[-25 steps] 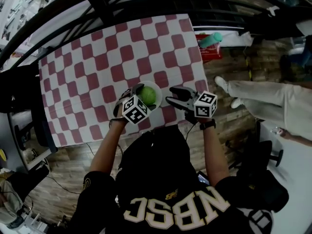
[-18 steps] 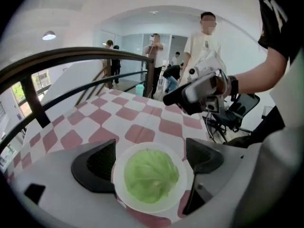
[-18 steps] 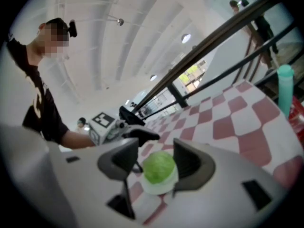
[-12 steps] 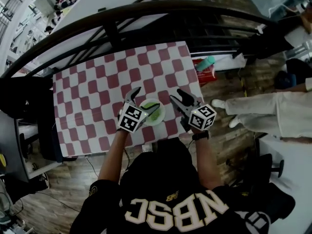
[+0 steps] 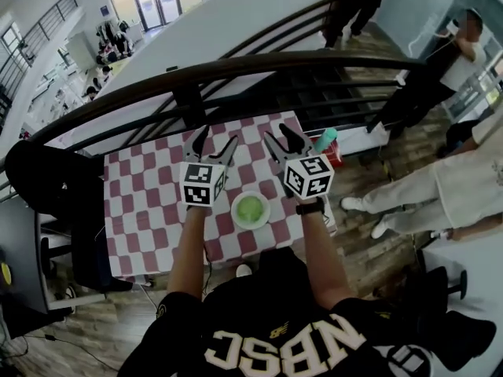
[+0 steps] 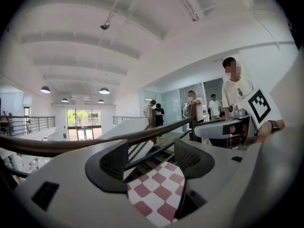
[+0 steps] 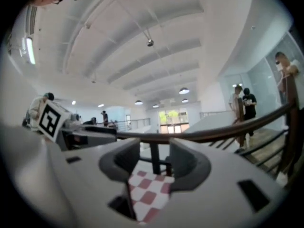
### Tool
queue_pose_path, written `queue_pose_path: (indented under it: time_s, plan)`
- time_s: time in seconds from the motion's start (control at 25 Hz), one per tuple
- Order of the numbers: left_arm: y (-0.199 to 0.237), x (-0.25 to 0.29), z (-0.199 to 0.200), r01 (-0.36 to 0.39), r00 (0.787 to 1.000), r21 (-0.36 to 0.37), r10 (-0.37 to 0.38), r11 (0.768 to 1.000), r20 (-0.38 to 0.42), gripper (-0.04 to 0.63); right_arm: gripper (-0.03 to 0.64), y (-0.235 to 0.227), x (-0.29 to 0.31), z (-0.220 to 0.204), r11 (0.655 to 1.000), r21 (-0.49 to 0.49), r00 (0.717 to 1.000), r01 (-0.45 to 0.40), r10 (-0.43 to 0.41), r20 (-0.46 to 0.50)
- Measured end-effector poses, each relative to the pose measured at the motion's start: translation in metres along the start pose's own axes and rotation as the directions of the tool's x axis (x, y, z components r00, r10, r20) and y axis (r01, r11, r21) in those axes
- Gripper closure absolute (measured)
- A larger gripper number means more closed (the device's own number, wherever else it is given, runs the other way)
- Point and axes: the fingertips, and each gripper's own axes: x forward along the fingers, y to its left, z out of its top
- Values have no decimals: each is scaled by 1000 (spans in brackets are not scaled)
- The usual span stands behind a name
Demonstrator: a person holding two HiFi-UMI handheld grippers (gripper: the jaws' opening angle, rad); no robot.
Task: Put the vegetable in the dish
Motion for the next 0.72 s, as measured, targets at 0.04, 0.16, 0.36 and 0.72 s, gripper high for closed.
queue_pose_path:
  time_s: [0.04, 0.16, 0.36, 0.72]
  plan:
    - [4, -5, 8, -21, 1000, 3, 21, 1000, 19, 286, 428, 4, 2, 6, 1000, -13, 1000, 14, -14, 1]
    - [13, -20, 22, -67, 996, -8, 67, 998, 58, 344, 509, 16, 4, 18, 997, -48, 998, 59, -59, -3]
    - [27, -47, 37, -136, 982, -70, 143, 988, 120, 537, 585, 38, 7, 38, 993, -60, 995, 102, -101, 13]
    - [33, -91, 55, -212, 961, -75, 222, 974, 166, 577, 601, 81, -3, 44, 983, -64, 985, 169, -168, 30]
